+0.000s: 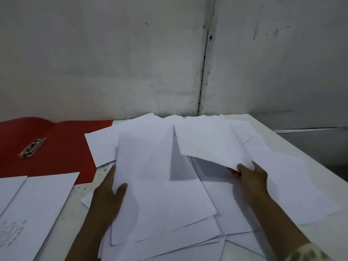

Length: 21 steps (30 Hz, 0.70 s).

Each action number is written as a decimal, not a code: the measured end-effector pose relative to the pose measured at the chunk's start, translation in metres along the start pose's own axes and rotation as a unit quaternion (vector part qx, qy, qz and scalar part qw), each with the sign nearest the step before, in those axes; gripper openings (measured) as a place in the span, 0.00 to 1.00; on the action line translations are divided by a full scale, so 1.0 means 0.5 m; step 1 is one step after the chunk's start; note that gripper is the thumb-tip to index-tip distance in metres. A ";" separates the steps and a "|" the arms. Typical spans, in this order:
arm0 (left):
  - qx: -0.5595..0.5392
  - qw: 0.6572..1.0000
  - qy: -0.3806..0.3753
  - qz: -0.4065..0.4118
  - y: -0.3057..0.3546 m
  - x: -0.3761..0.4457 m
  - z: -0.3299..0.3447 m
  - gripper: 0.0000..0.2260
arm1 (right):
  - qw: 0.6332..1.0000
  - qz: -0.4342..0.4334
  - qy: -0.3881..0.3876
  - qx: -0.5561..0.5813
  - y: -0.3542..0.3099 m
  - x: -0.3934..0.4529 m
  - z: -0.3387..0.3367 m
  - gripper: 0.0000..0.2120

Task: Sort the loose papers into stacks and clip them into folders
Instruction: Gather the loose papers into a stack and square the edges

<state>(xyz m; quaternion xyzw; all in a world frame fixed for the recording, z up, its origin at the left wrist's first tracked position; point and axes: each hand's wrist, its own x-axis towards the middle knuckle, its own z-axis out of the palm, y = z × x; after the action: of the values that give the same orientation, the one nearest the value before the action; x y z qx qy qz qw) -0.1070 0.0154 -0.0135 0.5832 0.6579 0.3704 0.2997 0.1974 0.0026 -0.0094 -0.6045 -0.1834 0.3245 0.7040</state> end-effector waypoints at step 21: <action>-0.073 0.996 -0.053 -0.020 0.002 -0.004 0.004 0.27 | 0.860 -0.117 -0.227 -0.441 0.036 -0.172 0.015 0.14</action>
<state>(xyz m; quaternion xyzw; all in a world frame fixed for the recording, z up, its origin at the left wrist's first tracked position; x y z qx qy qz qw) -0.1044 0.0137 -0.0136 0.5655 0.6239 0.3796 0.3832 0.1262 -0.0491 -0.0140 -0.7353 -0.5315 0.2538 0.3354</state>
